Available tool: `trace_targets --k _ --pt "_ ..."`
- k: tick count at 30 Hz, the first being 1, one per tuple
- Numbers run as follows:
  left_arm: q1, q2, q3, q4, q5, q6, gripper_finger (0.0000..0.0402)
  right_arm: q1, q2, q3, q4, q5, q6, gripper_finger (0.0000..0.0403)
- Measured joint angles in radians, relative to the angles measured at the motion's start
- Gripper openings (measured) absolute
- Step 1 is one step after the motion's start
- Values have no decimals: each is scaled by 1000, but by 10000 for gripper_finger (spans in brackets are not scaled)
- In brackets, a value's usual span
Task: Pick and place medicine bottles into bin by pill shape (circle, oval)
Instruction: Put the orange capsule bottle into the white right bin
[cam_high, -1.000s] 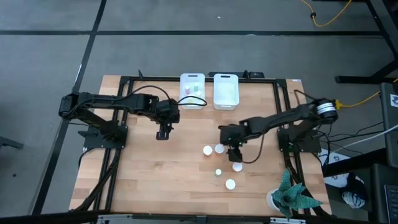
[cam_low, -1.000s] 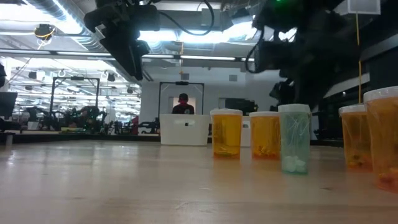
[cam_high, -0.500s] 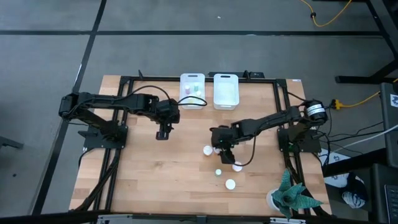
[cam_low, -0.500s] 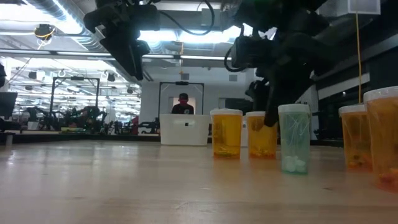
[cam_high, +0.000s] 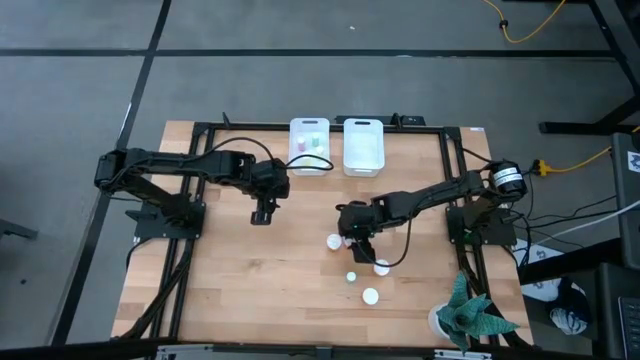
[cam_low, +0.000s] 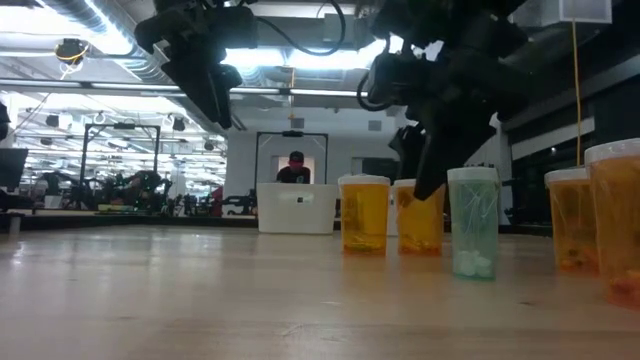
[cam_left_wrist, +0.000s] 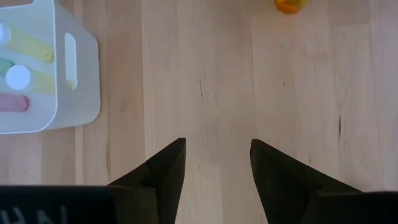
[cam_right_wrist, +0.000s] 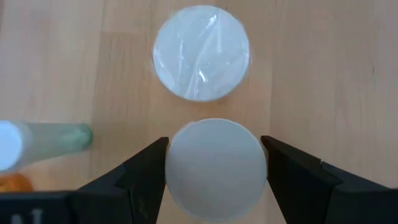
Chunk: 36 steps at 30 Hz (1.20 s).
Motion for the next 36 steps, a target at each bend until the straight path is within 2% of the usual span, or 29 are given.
trace_targets --k 13,20,26,33,36 --pt "0 0 0 0 0 0 171 -1 0 0 -1 9 0 214" --pt "0 0 0 0 0 0 171 -30 -37 -2 -48 104 -26 222" --pt "0 0 0 2 1 5 171 -118 -171 21 -135 117 -93 211" --pt "0 0 0 7 1 20 171 -299 -332 52 -176 307 -240 220" --pt "0 0 0 8 1 20 171 -406 -339 68 -159 322 -266 216"
